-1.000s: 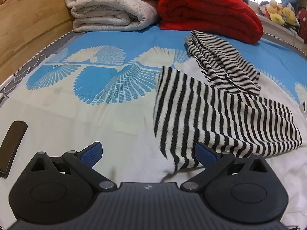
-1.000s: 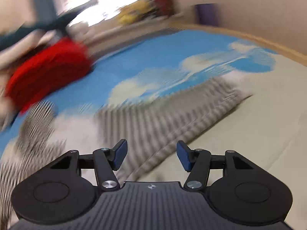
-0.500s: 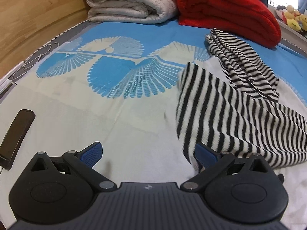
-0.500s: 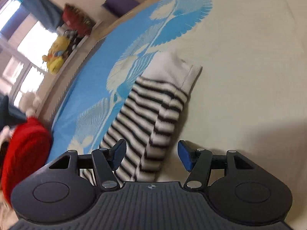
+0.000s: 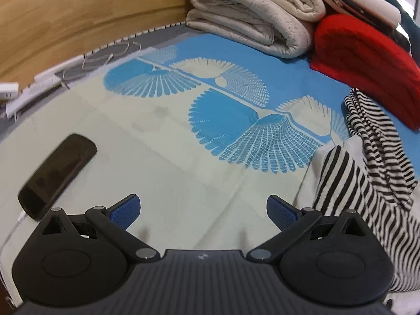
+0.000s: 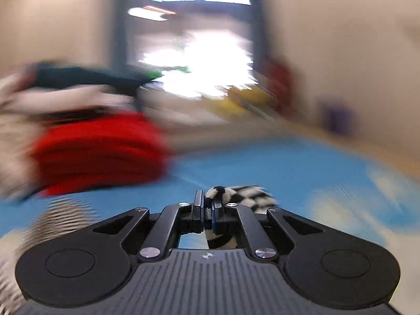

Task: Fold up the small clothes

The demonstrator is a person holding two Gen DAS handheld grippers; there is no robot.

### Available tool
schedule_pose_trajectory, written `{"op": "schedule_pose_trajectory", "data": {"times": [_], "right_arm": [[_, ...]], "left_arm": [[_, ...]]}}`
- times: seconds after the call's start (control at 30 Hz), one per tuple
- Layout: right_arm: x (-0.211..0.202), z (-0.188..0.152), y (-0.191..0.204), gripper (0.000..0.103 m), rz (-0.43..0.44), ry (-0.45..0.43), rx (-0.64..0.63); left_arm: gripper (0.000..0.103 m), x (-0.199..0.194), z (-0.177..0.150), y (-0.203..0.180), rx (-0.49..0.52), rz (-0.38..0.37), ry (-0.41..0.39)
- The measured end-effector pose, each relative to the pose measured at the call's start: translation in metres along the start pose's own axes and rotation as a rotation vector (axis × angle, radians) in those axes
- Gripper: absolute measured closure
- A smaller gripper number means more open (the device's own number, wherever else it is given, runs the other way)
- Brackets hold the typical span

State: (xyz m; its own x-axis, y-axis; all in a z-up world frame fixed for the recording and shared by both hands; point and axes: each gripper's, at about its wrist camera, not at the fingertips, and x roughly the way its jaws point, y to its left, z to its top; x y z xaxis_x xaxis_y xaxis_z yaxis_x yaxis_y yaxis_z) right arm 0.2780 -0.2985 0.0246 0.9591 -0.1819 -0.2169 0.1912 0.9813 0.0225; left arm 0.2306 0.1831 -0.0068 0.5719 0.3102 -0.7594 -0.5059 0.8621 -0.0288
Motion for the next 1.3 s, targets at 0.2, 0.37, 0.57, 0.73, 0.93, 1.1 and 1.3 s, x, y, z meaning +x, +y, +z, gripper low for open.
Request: {"op": "schedule_pose_trajectory", "data": {"times": [0.2,0.37,0.57,0.73,0.93,1.1,1.3], "right_arm": [[-0.051,-0.106,0.182,0.077,0.511,0.315,-0.436],[-0.083,-0.156,0.174,0.043,0.488,0.401,-0.617],[-0.103,-0.091,0.099,0.033,0.327,0.428,-0.164],[-0.141,-0.092,0.058,0.028,0.209,0.388,-0.018],[-0.137,-0.107,0.067,0.028,0.19,0.382,-0.201],[-0.129,-0.104,0.065,0.028,0.2,0.431,-0.192],[-0.122,-0.105,0.063,0.028,0.179,0.446,-0.207]], "left_arm": [[0.001,-0.003,0.001,0.005,-0.032,-0.042,0.025],[0.001,-0.009,0.0,0.01,-0.043,-0.067,0.014],[0.001,-0.011,-0.001,0.004,-0.04,-0.077,0.018],[0.001,-0.018,-0.012,-0.02,0.073,-0.081,-0.013],[0.001,-0.019,-0.037,-0.048,0.224,-0.089,-0.012],[0.0,-0.013,-0.042,-0.057,0.256,-0.077,-0.015],[0.0,-0.009,-0.043,-0.062,0.241,-0.097,0.013]]}}
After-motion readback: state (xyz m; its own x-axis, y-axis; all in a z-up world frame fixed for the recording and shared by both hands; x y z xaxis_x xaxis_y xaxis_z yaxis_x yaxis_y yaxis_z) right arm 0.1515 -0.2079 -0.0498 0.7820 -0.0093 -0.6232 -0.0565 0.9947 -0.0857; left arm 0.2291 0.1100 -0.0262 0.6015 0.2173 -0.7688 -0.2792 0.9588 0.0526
